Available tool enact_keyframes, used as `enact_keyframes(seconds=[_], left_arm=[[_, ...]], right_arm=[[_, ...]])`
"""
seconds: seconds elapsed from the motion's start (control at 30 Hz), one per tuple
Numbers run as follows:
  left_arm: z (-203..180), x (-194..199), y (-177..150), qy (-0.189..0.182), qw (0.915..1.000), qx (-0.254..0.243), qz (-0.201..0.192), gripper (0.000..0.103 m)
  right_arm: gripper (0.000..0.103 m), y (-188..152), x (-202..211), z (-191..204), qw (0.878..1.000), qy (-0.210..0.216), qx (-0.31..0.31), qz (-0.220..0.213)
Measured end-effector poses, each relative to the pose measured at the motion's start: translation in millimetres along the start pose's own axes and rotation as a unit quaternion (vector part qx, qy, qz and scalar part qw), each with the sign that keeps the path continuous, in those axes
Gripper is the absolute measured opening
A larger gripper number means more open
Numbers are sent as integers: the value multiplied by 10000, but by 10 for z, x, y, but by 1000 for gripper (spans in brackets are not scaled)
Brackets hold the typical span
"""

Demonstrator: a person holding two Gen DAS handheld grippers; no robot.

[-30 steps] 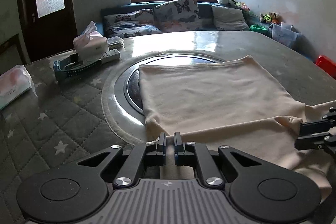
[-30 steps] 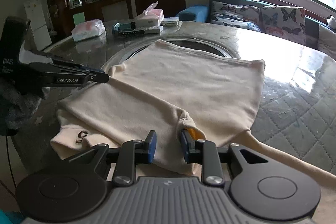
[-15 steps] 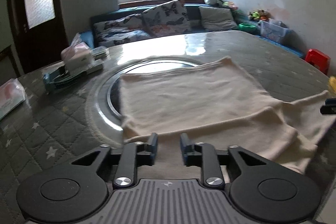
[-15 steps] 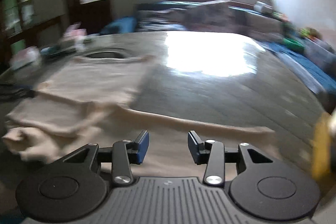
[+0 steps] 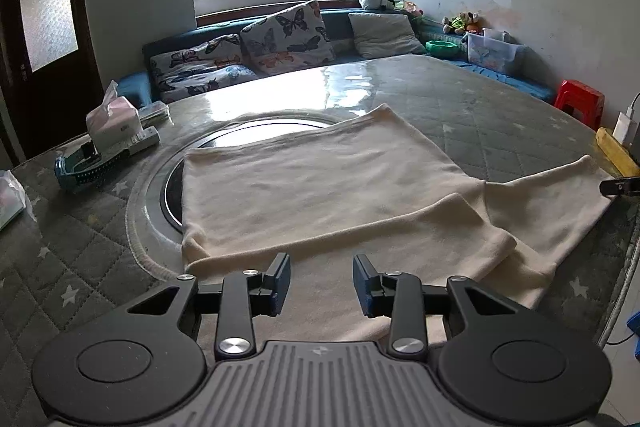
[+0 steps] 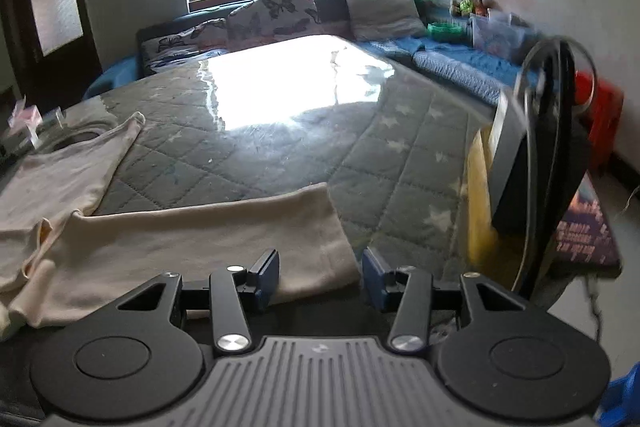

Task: Fold clothes
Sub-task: 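Grasp the other sleeve cuff with the right gripper and lift it, then lay the sleeve across the shirt body with the right gripper and release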

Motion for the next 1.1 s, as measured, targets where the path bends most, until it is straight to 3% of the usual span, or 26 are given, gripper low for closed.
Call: enact_keyframes(seconds=[0.07,0.13,0.23,0.4,0.57,0.83,1.1], left_arm=[[-4,-5,-18,4,10000,4,20,44],[-18,-13,-41,1,10000,-21,36,44],[-44,0,-67,3,10000,-78,28,46],[2,70,-95,83,9999,-46,-51,51],[115,173,-151,180,9997,119,-145,52],[363,370,-318,408,9976,501,-246,54],[549,500,-466,568,9948,792,-286,54]], right_arm=[[45,-13,-21,-80,9999,-62,-131,31],[23,-12,-27,-108,9998,-42,-214,48],[14,27,-1,-91,9995,82,-295,30],[12,265,231,118,9978,560,-111,-325],[12,624,527,590,9876,1336,277,-776],[12,988,822,1705,9524,2504,1263,-1192],[12,759,840,2683,9215,3204,2023,-854]])
Point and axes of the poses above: each gripper's, at about its wrist camera, not at the fingertips, and x roughly against the way its jaws point, z to its left, y to its top, the point moved 2 cm from there along -x, roughly the way its jaws point, and after that the axes turned 10 degrees about -y, right-handed, at the moved point
